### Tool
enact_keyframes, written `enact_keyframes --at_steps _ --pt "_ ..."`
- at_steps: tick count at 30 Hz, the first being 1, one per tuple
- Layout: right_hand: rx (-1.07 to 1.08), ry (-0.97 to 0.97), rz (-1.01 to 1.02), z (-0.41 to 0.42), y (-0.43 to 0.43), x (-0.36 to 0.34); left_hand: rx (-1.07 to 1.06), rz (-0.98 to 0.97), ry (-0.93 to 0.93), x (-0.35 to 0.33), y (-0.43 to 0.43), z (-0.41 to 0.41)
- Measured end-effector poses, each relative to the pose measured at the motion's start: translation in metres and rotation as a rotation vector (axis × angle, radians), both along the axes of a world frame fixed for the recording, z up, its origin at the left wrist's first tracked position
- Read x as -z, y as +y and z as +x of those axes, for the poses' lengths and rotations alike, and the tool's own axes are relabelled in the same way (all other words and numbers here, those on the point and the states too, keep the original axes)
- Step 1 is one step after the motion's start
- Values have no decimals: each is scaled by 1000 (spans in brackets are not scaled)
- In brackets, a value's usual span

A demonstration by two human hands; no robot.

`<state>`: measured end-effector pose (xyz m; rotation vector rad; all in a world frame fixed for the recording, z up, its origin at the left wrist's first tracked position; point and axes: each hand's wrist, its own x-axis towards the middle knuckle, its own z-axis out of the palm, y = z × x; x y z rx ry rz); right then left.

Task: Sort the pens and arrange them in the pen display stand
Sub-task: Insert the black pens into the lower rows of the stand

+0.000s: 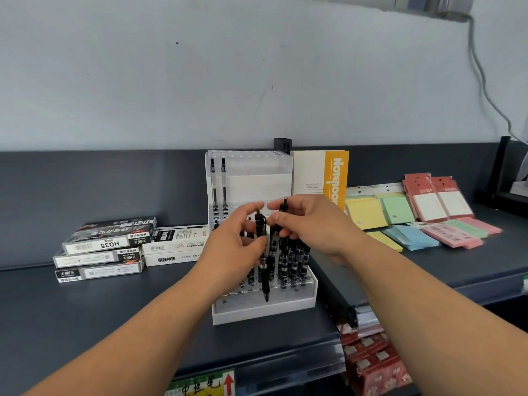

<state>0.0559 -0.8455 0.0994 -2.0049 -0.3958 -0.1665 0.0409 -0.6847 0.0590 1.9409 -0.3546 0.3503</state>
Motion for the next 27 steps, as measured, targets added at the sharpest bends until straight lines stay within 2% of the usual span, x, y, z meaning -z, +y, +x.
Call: enact_keyframes --at_steps 9,13,24,27 --pt "107 -148 -167 1 -5 -5 -59 24 -99 -14 11 6" --pt "80 -114 -163 1 -6 -6 -95 85 -155 -18 10 8" --pt "21 -75 -357 4 -2 0 -34 148 -97 -6 8 10" --pt "59 -103 -455 5 1 8 -32 191 -50 3 4 11"
